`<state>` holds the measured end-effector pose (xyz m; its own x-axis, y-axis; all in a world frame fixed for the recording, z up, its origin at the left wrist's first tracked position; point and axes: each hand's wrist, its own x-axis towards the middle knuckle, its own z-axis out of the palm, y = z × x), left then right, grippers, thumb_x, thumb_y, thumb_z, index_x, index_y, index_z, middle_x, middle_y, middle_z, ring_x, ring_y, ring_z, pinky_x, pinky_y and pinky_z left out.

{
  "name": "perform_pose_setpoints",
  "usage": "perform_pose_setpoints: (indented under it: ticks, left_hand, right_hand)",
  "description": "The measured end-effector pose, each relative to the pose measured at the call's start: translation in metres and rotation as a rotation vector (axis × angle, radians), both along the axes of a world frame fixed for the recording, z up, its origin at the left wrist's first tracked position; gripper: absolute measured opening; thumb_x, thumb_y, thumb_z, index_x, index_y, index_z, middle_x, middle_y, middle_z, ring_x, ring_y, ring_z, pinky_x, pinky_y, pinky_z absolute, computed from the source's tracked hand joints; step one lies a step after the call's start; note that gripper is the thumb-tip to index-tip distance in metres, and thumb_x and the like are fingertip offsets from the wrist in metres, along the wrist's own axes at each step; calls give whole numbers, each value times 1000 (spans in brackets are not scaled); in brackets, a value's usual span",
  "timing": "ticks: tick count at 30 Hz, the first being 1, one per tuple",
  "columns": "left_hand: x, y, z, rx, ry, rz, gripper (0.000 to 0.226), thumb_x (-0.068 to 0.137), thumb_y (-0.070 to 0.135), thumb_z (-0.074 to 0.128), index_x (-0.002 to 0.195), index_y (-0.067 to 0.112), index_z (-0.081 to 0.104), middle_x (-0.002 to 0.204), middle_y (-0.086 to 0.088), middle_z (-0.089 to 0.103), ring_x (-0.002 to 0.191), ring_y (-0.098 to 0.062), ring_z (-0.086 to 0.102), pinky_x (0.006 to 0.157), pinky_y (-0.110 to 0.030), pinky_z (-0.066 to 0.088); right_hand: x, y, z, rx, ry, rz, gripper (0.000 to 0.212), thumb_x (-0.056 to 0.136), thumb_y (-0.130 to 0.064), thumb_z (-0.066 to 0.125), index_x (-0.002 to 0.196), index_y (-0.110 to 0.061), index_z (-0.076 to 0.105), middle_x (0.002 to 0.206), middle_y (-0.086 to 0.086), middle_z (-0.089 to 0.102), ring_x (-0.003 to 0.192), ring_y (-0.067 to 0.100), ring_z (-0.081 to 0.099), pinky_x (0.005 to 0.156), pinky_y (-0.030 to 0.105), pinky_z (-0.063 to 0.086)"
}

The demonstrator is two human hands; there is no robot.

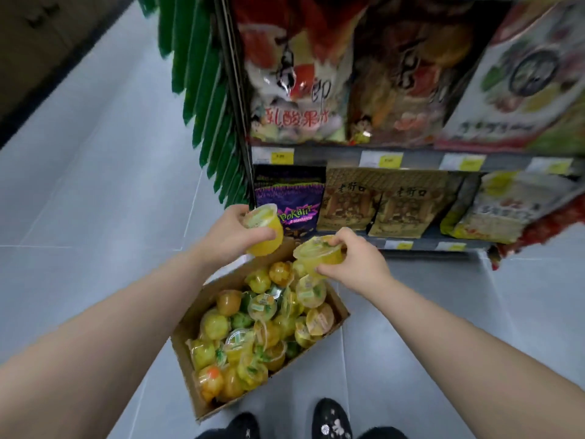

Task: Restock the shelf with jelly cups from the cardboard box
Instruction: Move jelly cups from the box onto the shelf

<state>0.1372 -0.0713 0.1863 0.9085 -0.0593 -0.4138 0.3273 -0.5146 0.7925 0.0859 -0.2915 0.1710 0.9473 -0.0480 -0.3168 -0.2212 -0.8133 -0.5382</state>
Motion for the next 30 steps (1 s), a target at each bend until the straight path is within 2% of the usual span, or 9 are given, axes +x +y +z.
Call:
perform_pose_setpoints:
  ticks: [3,5,9,12,13,15,21,25,30]
  left_hand:
    - [20,-14,117,44,-57,-67,107,41,50,76,137,16,40,123,-5,55,96,-20,60,80,-36,53]
    - [30,-23,194,13,-115,-97,108,40,49,79,137,17,43,127,-2,53,106,-17,56,88,-32,47]
    - [43,-49,343,-90,-300,-135,100,53,36,91,140,21,43,137,1,48,118,-14,49,89,-26,39]
    - [49,-70,441,-118,-422,-183,88,65,32,87,140,23,41,136,1,46,115,-12,49,80,-22,45]
    - [50,-77,471,-134,-459,-192,86,66,30,87,139,24,41,133,1,47,113,-13,50,77,-23,50]
    - [48,-92,523,-146,-546,-199,85,65,30,87,136,27,42,129,2,47,115,-15,50,88,-34,52]
    - [37,-139,626,-286,-681,-155,96,34,59,89,119,43,47,123,2,56,109,-16,60,95,-40,50]
    - [28,-178,665,-322,-790,-115,87,55,41,90,127,35,43,121,4,57,100,-9,62,68,-21,53]
    - [21,-217,707,-335,-903,-33,88,58,38,90,131,35,41,119,4,58,102,-11,61,85,-29,50]
  right_hand:
    - [6,-15,113,-46,-95,39,51,76,-42,74,117,-25,48,119,0,52,104,23,56,75,31,43]
    - [10,-26,189,-65,-182,34,53,77,-44,73,121,-27,48,125,-3,52,107,22,56,78,32,45]
    - [13,-50,334,-53,-348,-29,52,79,-46,71,122,-29,47,125,-5,55,105,19,56,77,32,47]
    - [13,-69,427,-42,-460,-73,53,80,-49,70,124,-31,46,128,-7,53,110,18,55,81,36,51]
    - [13,-76,453,-32,-499,-92,53,80,-49,70,124,-31,46,128,-7,52,110,18,54,81,37,51]
    - [12,-90,500,7,-585,-126,50,81,-48,70,121,-32,46,124,-8,53,106,17,55,79,36,51]
    - [12,-143,597,73,-842,-134,46,80,-44,71,117,-32,47,115,-9,55,98,12,54,75,32,48]
    - [15,-180,639,82,-993,-112,48,79,-43,73,118,-30,48,110,-9,56,99,13,56,81,34,50]
    - [23,-214,682,91,-1120,-59,45,77,-43,75,107,-37,42,114,-7,60,101,14,58,82,37,51]
